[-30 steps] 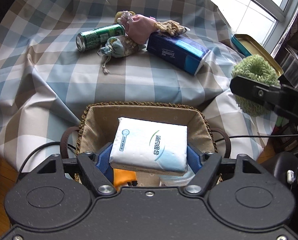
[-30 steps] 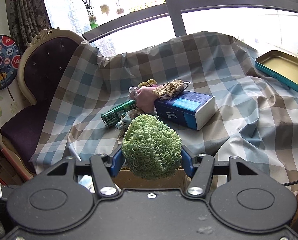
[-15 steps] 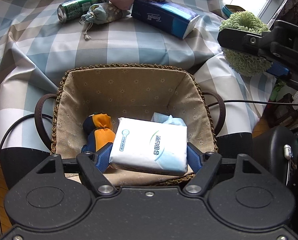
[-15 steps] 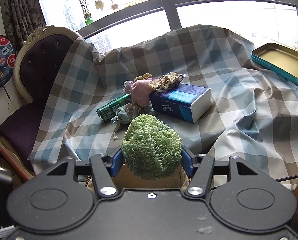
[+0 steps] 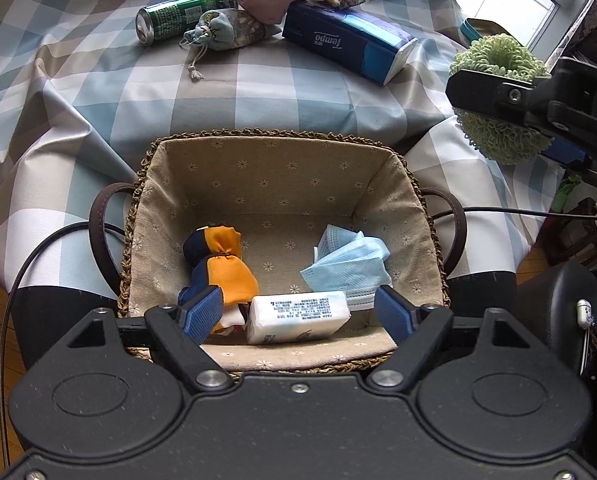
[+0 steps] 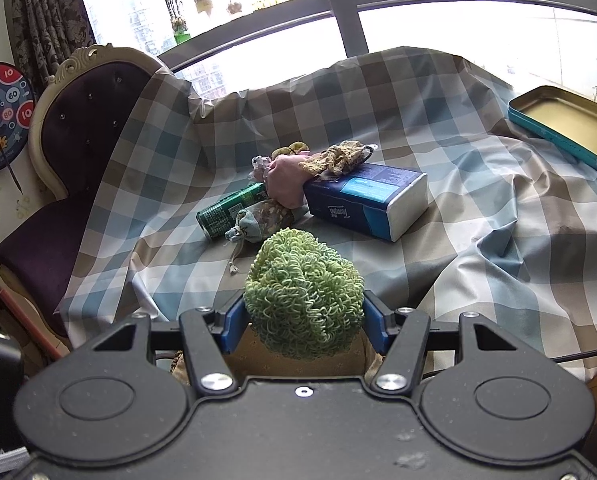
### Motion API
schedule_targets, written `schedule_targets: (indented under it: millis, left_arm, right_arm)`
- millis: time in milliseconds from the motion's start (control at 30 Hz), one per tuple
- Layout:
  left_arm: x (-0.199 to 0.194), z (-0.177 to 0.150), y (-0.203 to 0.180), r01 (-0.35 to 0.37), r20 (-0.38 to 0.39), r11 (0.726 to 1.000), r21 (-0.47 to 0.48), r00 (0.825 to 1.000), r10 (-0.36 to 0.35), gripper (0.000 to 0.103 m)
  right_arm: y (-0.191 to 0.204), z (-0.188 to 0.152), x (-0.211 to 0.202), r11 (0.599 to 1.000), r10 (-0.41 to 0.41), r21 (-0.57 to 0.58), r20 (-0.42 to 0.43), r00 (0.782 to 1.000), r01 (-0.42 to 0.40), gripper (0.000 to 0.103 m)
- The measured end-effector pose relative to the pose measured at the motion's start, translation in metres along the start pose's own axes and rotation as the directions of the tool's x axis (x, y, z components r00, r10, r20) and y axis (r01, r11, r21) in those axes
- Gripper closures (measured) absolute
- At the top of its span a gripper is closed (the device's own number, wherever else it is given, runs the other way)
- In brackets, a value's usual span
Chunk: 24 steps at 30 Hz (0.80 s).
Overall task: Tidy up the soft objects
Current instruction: 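Open the left tool to drop the white tissue pack into the basket, then open the right tool to drop the green scrubber into the basket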
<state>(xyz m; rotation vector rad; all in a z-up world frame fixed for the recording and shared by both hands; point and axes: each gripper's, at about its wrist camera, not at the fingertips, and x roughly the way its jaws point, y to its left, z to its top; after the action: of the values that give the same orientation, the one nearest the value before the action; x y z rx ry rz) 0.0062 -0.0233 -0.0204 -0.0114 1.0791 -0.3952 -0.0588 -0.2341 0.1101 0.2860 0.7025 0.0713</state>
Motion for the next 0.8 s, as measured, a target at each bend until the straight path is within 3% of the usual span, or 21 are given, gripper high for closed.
schedule_targets:
  millis: [200, 600, 700, 800]
  left_arm:
    - [-0.002, -0.003, 0.003, -0.056, 0.017, 0.998, -0.001, 0.998, 0.056, 0.024]
    - [-0.004, -0.005, 0.005, -0.065, 0.021, 0.998, -0.007, 0.998, 0.065, 0.024]
    - [-0.004, -0.006, 0.006, -0.064, 0.020, 0.998, -0.009, 0.998, 0.064, 0.024]
    - [-0.004, -0.005, 0.006, -0.063, 0.020, 0.998, -0.010, 0.998, 0.063, 0.024]
  right_arm:
    - [0.004, -0.002, 0.006, 1.000, 0.008, -0.024, -0.029, 1.000, -0.009, 0.044]
    - [0.017, -0.008, 0.011, 0.996, 0.029, -0.078, -0.051, 0.998, -0.032, 0.041]
    - [0.017, -0.008, 0.009, 0.996, 0.036, -0.081, -0.042, 0.998, -0.039, 0.030]
    - [0.018, -0.009, 0.006, 0.995, 0.041, -0.086, -0.032, 0.999, -0.044, 0.029]
